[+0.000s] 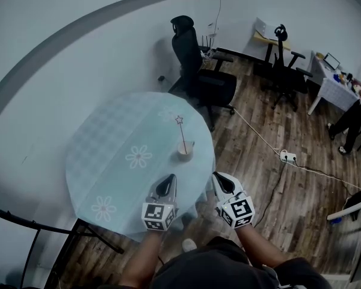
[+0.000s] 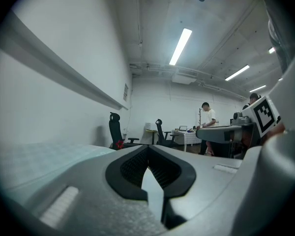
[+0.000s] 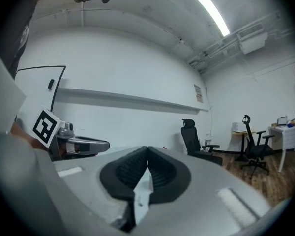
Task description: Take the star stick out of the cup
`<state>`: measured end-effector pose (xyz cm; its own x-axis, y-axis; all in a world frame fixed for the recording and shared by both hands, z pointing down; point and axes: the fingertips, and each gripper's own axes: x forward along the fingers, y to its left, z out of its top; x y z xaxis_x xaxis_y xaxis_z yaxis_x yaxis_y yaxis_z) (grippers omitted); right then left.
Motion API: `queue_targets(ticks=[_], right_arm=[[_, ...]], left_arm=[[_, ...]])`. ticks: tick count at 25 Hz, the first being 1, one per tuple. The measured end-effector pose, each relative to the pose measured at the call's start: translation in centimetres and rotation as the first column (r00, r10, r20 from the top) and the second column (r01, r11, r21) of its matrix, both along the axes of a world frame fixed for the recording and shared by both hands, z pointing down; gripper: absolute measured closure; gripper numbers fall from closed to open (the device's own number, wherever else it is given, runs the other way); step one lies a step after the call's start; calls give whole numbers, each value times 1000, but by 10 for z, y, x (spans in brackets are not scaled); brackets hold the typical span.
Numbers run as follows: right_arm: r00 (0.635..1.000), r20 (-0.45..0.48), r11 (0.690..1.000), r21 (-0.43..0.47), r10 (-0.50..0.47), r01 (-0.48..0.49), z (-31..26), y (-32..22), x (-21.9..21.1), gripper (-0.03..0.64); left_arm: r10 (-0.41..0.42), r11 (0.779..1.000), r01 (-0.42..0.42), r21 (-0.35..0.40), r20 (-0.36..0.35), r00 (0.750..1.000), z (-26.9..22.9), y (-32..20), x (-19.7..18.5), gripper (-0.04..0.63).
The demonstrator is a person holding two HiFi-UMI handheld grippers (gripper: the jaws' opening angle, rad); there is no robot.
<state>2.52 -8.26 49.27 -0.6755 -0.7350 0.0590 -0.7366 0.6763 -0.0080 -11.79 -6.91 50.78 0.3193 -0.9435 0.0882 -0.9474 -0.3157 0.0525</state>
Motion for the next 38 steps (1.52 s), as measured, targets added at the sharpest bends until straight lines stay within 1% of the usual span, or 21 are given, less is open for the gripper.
queue_targets(ticks=[4, 9, 14, 19, 21, 24, 33, 36, 38], right_arm=[[1000, -10, 1000, -2, -12, 12, -1, -10, -8, 614], [999, -14, 999, -14, -35, 34, 8, -35, -18, 614], [996, -13, 995, -43, -86, 85, 15, -68, -33, 614], [989, -12, 986, -78, -146, 145, 26, -107, -48, 614], [984, -15, 980, -92, -177, 174, 32, -121, -54, 614], [976, -14, 971, -108, -218, 215, 38, -143, -60, 614], [939, 1, 929, -148, -343, 339, 52, -186, -64, 614], [928, 8, 915, -165, -373, 369, 60, -202, -66, 614], [921, 9, 906, -175, -390, 385, 67, -210, -70, 614]], left_arm=[[-10, 1000, 10, -3, -27, 1000, 1, -14, -6, 591], [-36, 999, 35, -34, -42, 998, 17, -34, -14, 591], [-54, 996, 54, -78, -10, 998, 31, -53, -20, 591], [-121, 988, 118, -104, -17, 993, 38, -86, -31, 591], [-145, 984, 144, -110, -6, 989, 41, -98, -33, 591], [-179, 976, 180, -121, 19, 984, 45, -115, -34, 591], [-300, 941, 301, -157, 30, 954, 51, -143, -31, 591], [-333, 928, 333, -168, 25, 942, 56, -153, -28, 591], [-351, 921, 347, -176, 8, 936, 58, -156, -28, 591]])
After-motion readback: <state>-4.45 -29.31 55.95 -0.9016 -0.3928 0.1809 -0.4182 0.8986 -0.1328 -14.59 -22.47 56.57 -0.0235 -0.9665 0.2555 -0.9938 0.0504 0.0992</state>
